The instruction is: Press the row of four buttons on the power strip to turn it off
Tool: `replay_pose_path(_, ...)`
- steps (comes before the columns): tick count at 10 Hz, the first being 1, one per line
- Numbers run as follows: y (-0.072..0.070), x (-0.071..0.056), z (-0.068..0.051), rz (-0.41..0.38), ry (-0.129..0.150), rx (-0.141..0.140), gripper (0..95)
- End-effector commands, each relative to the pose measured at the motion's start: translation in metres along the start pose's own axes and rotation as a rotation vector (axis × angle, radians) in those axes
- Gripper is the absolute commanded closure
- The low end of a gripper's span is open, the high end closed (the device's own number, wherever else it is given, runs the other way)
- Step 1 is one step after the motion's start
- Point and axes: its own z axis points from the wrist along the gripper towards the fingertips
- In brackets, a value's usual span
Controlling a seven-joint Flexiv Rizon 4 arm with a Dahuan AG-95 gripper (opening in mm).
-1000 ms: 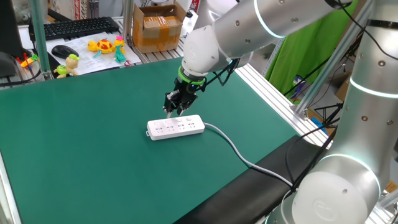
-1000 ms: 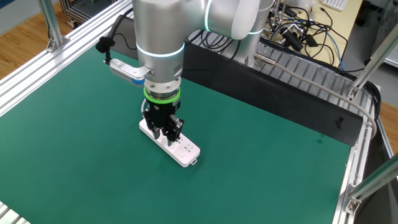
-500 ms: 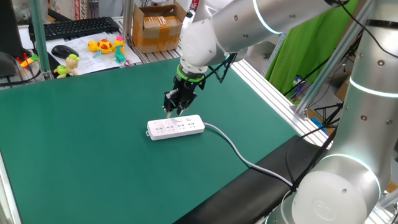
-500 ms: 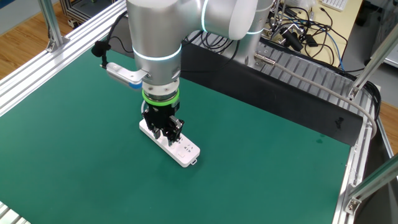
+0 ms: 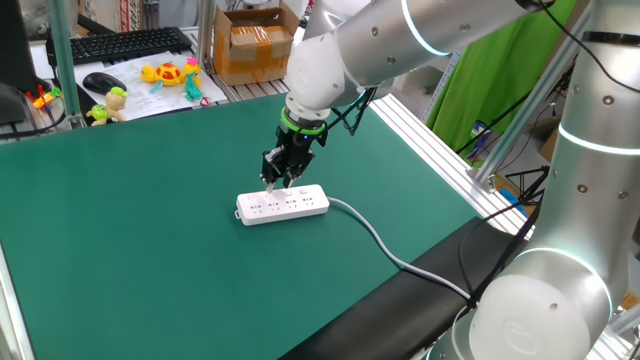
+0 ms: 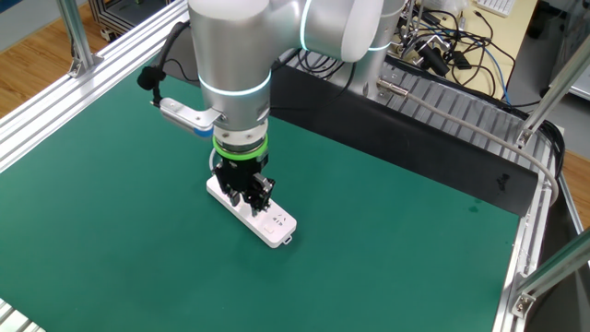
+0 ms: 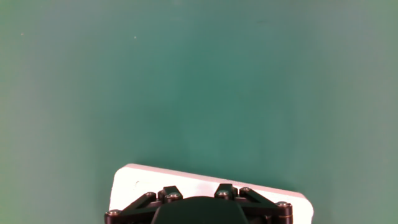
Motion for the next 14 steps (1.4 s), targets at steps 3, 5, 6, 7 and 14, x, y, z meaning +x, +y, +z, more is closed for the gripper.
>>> replay_pose_path(3,0.001,0.0,0.001,-0.016,0.01,0.016,57.0)
replay_pose_path(5,0.001,0.0,0.003,-0.013,0.011,0.014,57.0)
replay_pose_path(6,0.001,0.0,0.003,-0.012,0.011,0.014,57.0)
replay_pose_path(7,0.002,0.0,0.003,-0.01,0.011,0.013,57.0)
replay_pose_path(14,0.024,0.004,0.002,0.032,0.03,0.008,57.0)
